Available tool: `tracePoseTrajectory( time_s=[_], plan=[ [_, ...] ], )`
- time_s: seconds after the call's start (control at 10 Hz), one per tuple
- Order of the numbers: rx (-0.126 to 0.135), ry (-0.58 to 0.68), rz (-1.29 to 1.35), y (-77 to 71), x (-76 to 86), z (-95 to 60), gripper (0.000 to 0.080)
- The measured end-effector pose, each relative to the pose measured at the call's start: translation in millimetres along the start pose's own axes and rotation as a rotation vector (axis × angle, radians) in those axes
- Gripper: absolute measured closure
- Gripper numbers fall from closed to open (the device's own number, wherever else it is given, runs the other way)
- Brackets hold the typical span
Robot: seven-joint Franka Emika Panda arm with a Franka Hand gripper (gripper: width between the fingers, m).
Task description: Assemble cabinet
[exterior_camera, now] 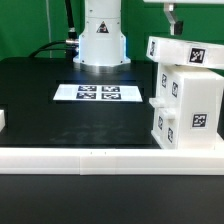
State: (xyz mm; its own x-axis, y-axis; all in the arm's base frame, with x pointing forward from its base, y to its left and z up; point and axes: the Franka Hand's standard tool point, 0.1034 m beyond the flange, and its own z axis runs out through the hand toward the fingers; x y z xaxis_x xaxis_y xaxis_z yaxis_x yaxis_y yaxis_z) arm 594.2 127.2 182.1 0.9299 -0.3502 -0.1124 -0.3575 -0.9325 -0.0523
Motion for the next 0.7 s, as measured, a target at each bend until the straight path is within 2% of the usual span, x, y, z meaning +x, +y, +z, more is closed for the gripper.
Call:
tracePoseTrajectory(
  time_s=[0.1,0.2,0.3,0.4,0.5,0.6,0.7],
  plan=[
    [-0.003,0.001,-0.208,0.1,-0.2,0.4,0.0002],
    [-0.036,0.041,-0.523,-3.8,2.8,1.8,0.0002],
    [-0.038,0.041,-0.634,-4.5,2.5,2.1,0.0002],
    [-0.046,0.037,-0.956,-1.1,5.6,0.7,0.0002],
    [-0.049,0.035,-1.113,-0.5,6.4,0.2,0.0002],
    [-0.050,0.034,-1.124,0.2,6.6,0.6,0.0002],
    [-0.064,0.030,-1.271,3.2,8.4,0.3,0.0002]
  ],
)
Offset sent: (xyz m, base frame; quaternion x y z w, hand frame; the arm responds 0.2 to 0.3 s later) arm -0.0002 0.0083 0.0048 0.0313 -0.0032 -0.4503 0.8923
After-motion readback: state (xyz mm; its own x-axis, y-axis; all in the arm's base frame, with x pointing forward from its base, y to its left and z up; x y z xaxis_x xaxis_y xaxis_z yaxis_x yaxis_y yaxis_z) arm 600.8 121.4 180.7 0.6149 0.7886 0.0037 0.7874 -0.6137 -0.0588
